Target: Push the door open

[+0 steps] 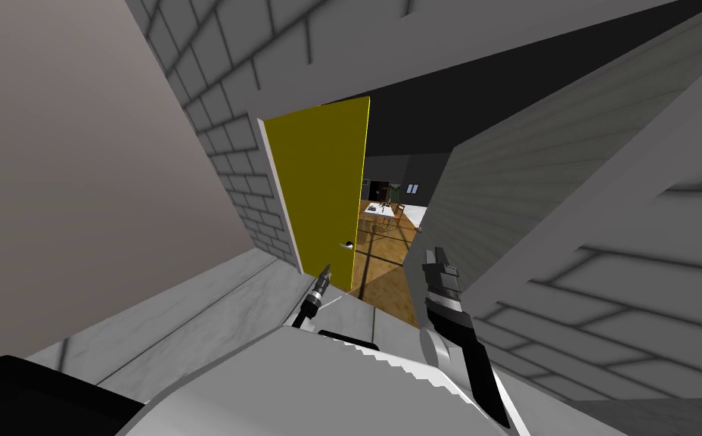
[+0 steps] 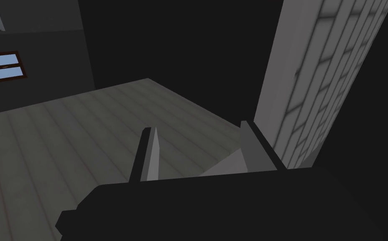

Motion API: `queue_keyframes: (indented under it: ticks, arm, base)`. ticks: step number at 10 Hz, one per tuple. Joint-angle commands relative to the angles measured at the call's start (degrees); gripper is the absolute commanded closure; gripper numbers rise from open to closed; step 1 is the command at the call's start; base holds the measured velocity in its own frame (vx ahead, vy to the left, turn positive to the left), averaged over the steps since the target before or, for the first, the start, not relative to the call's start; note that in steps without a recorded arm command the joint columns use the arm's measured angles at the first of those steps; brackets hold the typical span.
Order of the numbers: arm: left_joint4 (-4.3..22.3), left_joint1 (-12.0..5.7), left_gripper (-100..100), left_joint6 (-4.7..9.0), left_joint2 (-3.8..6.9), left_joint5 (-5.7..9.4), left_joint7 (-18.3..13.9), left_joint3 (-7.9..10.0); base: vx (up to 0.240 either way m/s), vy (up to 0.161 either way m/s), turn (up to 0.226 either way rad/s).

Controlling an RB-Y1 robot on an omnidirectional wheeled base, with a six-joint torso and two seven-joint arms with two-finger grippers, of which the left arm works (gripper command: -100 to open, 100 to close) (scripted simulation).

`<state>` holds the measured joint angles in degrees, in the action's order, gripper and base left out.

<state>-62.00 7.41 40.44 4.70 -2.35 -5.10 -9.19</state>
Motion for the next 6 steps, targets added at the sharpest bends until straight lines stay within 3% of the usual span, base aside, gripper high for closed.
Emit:
queue_keyframes:
  ticks: [1,6]
  arm:
    - [1.7,-0.63,-100,0.29,-0.02,0.08,0.0,-0.12]
    - [6.3,-2.14,-100,1.13,-0.41,0.21,0.2,-0.52]
  base:
    - [0.089,0.014,-0.036]
    - [0.096,0.014,-0.034]
